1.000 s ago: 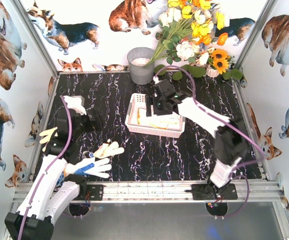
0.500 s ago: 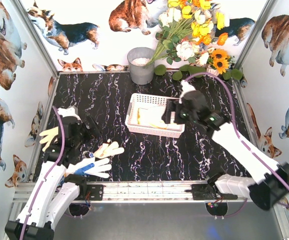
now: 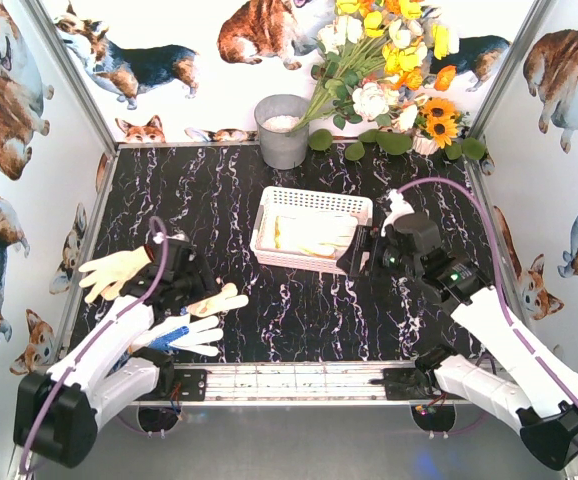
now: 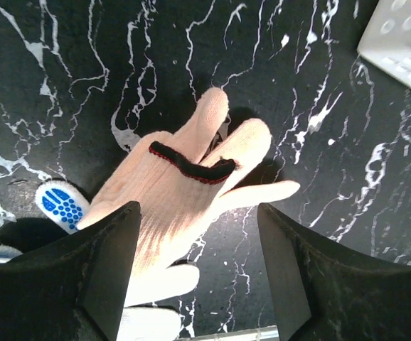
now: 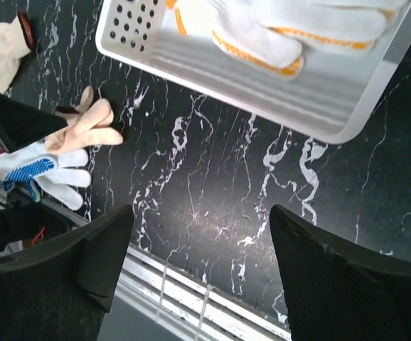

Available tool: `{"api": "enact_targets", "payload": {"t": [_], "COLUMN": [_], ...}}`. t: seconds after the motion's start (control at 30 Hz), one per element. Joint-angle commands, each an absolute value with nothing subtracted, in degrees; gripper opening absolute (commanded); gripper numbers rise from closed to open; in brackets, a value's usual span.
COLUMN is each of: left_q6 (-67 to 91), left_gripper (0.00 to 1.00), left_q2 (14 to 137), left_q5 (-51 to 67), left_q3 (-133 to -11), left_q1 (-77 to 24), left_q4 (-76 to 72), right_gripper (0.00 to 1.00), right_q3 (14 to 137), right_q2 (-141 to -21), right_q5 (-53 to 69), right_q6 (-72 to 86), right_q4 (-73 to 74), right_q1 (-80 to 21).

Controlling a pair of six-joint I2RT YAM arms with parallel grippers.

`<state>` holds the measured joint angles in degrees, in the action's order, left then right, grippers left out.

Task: Put the gloves into the storage basket
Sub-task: Pick up the glove from the center of the board.

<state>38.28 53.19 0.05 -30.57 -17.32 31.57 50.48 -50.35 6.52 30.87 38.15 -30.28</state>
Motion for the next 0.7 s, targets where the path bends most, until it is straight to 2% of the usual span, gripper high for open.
{"api": "enact_targets", "payload": {"t": [0.0, 0.23, 0.43, 0.6, 0.67], "left_q6": [37.2, 34.7, 31.4, 30.5, 29.8], "left_gripper": [0.59, 0.42, 0.39, 0.16, 0.11], "left_q2": [56.6, 59.6, 62.4, 63.3, 61.5], "left_q5": [-6.0, -9.9, -13.0, -12.1, -12.4], "left_q3": [-31.1, -30.8, -30.8, -32.5, -33.6], "left_q1": [-20.9, -21.9, -22.2, -22.2, -22.2], "left_q4": [28.9, 26.5, 25.8, 24.9, 25.2], "right_gripper": [0.79, 0.79, 0.79, 0.79, 0.79], "right_q3": [49.1, 47.9, 48.5, 48.0, 47.9], "right_q2": [-48.3, -47.5, -47.7, -47.2, -47.3], "right_q5": [10.0, 12.8, 13.5, 13.6, 14.2], "right_q6": [34.3, 36.7, 36.7, 37.4, 37.8], "right_q4": [35.5, 33.7, 35.1, 35.3, 35.0], "right_q1": [-30.3, -30.3, -30.3, -30.3, -30.3]}}
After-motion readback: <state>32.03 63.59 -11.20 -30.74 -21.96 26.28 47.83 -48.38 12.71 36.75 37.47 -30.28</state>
